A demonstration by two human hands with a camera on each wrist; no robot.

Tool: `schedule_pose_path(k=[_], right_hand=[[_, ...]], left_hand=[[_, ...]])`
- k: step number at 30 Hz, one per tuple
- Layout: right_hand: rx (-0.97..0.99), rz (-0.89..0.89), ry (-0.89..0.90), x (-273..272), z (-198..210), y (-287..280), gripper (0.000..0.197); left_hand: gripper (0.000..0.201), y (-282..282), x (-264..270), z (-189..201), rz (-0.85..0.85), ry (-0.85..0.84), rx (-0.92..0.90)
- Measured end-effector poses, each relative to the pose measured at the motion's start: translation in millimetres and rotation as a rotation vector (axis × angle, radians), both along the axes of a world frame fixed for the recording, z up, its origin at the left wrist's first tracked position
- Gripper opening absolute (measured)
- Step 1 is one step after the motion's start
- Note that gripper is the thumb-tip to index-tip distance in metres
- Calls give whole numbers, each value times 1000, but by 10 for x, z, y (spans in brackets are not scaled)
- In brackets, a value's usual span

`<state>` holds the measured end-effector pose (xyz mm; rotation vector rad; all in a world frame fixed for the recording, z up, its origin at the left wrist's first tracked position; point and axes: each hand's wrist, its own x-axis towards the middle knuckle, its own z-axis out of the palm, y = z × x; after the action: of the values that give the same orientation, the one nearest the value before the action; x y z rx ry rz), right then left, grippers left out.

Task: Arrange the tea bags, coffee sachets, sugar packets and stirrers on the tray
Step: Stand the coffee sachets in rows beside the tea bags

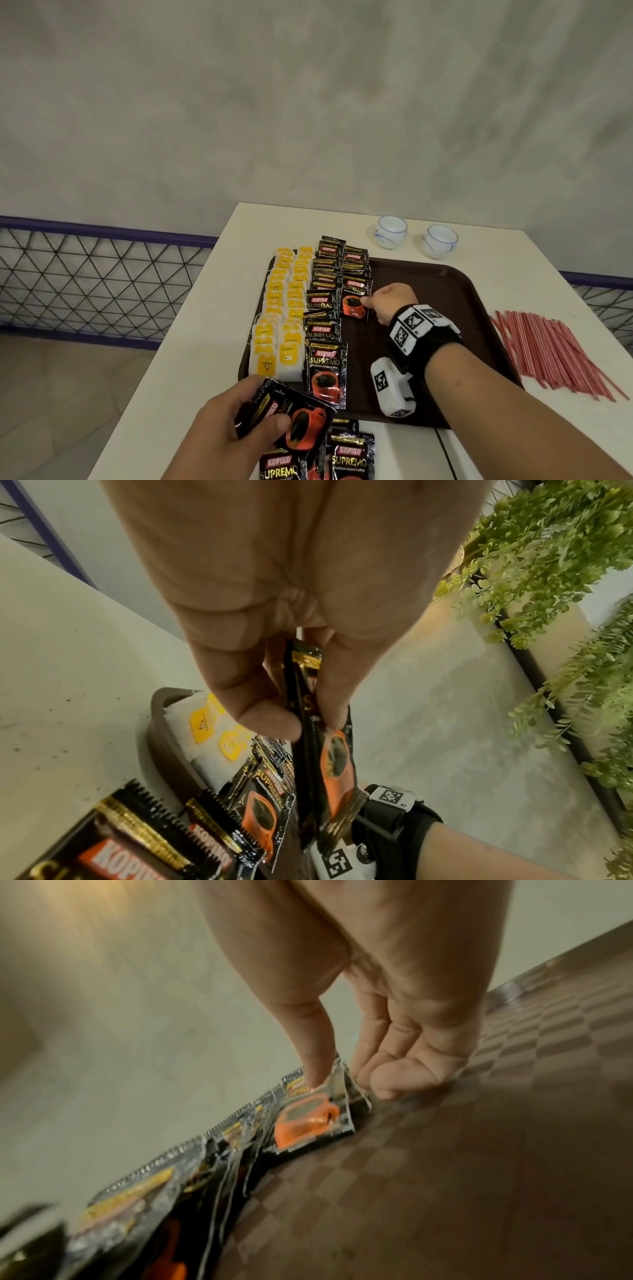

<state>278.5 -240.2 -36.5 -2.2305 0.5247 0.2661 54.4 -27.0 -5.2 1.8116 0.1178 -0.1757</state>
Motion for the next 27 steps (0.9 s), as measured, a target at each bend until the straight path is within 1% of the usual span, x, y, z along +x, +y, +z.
schedule_pose_path(k=[3, 5, 6, 7, 9, 11, 12, 13, 15, 16, 19, 21, 23, 24, 25, 26, 27], right_hand=[[19, 89, -72, -103, 100, -73, 22], [129, 198, -130, -306, 266, -88, 15], [215, 296, -132, -458, 377, -83, 12], [323, 412, -111, -627, 469, -83, 11], [522, 657, -1, -1031, 687, -92, 14], [603, 836, 111, -1410, 810, -137, 13], [633, 871, 144, -1557, 817, -169, 10], [678, 862, 163, -1663, 803, -204, 10], [757, 781, 176, -1801, 754, -251, 11], [801, 745, 186, -1834, 719, -271, 13], [998, 669, 246, -1920, 598, -310, 32], [1187, 611, 294, -1998, 569, -279, 42], [1366, 553, 304, -2069, 570, -236, 49], [1394, 566, 277, -2095, 570, -219, 48], [1350, 594, 244, -2117, 588, -210, 48], [1248, 620, 203, -2131, 605, -212, 48], [1129, 641, 148, -2145, 611, -228, 50]], left_hand=[[32, -40, -1, 52, -5, -31, -10], [32, -80, 8, 93, 7, -56, -33], [30, -105, 13, 124, 16, -71, -48], [28, -131, 14, 162, 21, -84, -60], [28, -179, 10, 225, 18, -97, -82], [29, -224, 4, 271, -10, -100, -82], [29, -245, -4, 289, -28, -101, -75], [31, -262, -14, 295, -41, -102, -71], [37, -292, -35, 283, -40, -107, -75], [39, -311, -49, 281, -24, -103, -106], [49, -383, -92, 254, 42, -89, -321], [69, -438, -118, 215, 89, -83, -464], [82, -490, -137, 186, 124, -83, -523], [87, -518, -143, 182, 126, -82, -527], [90, -542, -151, 191, 125, -79, -528], [90, -562, -159, 207, 128, -76, -522], [85, -579, -170, 230, 137, -74, -503]])
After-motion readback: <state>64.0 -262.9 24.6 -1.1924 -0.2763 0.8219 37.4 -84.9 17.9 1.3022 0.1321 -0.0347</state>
